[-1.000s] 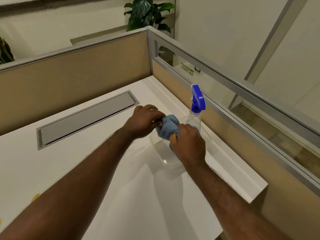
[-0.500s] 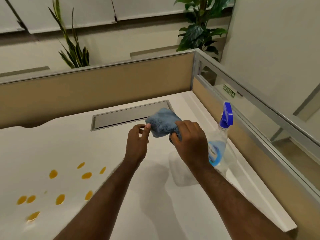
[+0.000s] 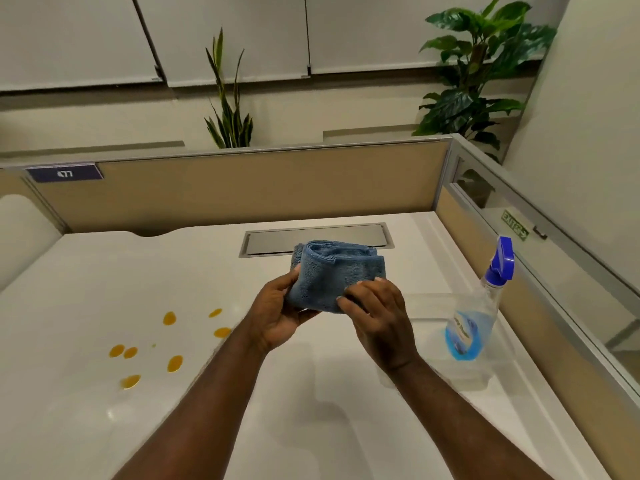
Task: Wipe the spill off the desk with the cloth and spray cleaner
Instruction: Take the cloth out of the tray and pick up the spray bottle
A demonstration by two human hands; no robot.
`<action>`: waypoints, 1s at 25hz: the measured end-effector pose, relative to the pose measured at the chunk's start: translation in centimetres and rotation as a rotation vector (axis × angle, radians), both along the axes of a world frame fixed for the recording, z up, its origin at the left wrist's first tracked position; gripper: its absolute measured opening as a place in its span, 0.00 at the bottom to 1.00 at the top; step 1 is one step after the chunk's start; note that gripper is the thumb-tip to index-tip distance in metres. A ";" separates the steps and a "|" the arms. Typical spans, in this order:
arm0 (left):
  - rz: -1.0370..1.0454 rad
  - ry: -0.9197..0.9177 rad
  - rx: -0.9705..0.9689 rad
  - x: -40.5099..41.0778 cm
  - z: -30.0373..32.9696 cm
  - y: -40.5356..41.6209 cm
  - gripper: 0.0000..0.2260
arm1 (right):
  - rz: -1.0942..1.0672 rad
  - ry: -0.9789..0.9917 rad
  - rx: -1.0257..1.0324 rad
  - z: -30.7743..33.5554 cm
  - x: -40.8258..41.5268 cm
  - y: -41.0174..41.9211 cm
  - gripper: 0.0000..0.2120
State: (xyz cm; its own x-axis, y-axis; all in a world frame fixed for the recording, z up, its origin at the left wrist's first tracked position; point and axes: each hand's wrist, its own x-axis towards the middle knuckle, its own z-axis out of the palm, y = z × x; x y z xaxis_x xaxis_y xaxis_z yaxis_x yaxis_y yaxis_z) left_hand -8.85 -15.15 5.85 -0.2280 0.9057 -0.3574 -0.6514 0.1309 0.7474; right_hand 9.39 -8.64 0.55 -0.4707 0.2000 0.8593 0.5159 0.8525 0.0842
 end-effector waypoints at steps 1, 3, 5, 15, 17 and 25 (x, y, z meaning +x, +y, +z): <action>-0.003 0.009 0.013 -0.3 0.0 -0.1 0.13 | -0.008 -0.006 -0.006 -0.1 -0.3 0.0 0.10; -0.009 0.003 0.054 -0.9 -0.2 -0.1 0.13 | -0.036 -0.012 -0.030 -0.5 -0.8 0.0 0.11; 0.009 -0.022 0.099 -1.5 -0.3 0.4 0.15 | -0.069 -0.011 -0.057 -1.1 -0.8 -0.3 0.09; -0.003 -0.075 0.184 -5.6 -1.4 3.8 0.15 | -0.681 0.706 -0.586 -2.7 10.7 0.6 0.30; 0.005 -0.092 0.177 -6.2 -1.6 3.9 0.14 | -0.640 0.730 -0.719 -1.4 11.4 3.0 0.37; -0.056 0.249 -0.012 -8.5 -1.1 3.7 0.11 | -0.475 0.832 -0.999 -0.1 10.9 7.7 0.18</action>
State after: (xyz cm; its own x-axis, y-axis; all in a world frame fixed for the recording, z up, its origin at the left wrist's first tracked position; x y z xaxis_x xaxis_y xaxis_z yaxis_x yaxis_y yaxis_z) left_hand -17.31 -11.41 4.74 -0.2601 0.9153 -0.3075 -0.4392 0.1715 0.8819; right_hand 20.25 -0.93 0.41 0.3905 0.8860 0.2500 0.3678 0.0988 -0.9246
